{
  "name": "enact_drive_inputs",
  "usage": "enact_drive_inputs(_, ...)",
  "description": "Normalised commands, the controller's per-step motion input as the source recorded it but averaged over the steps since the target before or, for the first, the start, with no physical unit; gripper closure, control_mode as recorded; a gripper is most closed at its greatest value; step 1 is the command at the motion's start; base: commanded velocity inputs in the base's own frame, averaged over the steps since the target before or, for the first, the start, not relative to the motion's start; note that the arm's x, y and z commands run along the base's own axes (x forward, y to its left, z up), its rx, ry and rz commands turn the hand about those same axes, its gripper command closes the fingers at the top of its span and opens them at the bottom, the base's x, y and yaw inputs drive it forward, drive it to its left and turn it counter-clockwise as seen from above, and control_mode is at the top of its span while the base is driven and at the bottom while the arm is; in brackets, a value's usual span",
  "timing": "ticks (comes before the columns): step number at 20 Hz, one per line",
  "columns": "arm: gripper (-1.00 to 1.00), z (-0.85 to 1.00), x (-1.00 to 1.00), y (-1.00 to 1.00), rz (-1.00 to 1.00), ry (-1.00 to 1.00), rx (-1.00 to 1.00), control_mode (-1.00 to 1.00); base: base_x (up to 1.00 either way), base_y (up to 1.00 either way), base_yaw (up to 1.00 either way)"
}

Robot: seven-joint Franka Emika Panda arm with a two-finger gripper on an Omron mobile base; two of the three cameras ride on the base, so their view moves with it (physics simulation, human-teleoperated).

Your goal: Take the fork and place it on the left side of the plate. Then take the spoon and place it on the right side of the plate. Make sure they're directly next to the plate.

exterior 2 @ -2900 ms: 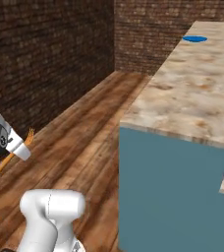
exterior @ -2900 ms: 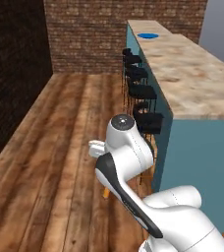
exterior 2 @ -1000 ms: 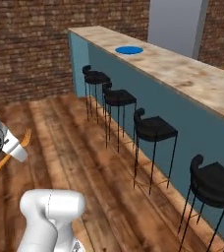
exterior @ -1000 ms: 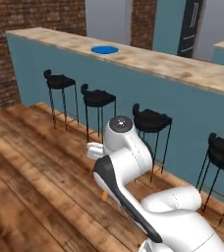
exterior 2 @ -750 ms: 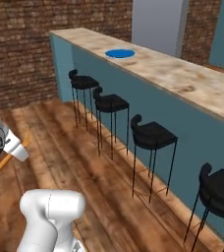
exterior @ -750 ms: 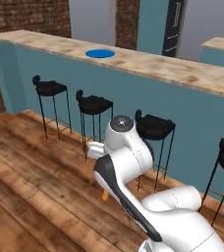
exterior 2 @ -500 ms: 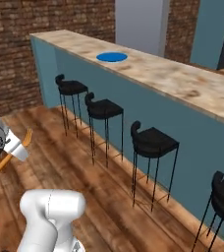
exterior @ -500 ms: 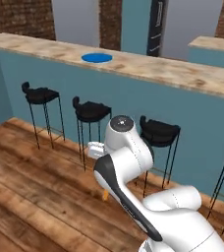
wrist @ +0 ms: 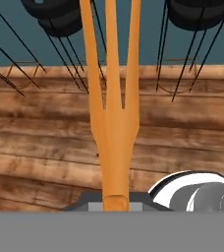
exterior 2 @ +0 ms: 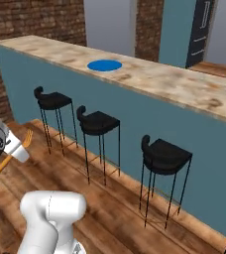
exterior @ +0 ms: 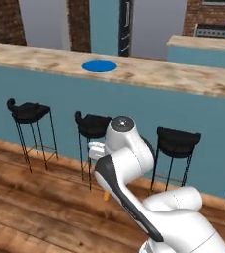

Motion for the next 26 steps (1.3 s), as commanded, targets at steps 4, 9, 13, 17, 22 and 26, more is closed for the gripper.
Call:
enact_drive_inputs(4, 1.0, 0.0, 0.0, 0.0, 0.0, 0.0, 0.0, 1.0, 1.0, 1.0, -0.37)
enact_drive_inputs(9, 1.0, 0.0, 0.0, 0.0, 0.0, 0.0, 0.0, 1.0, 1.0, 1.0, -0.35)
enact_drive_inputs(13, 1.0, 0.0, 0.0, 0.0, 0.0, 0.0, 0.0, 1.0, 1.0, 1.0, -0.25)
enact_drive_inputs(17, 1.0, 0.0, 0.0, 0.0, 0.0, 0.0, 0.0, 1.0, 1.0, 1.0, -0.24)
enact_drive_inputs(22, 1.0, 0.0, 0.0, 0.0, 0.0, 0.0, 0.0, 1.0, 1.0, 1.0, -0.28)
enact_drive_inputs(26, 1.0, 0.0, 0.0, 0.0, 0.0, 0.0, 0.0, 1.0, 1.0, 1.0, -0.28)
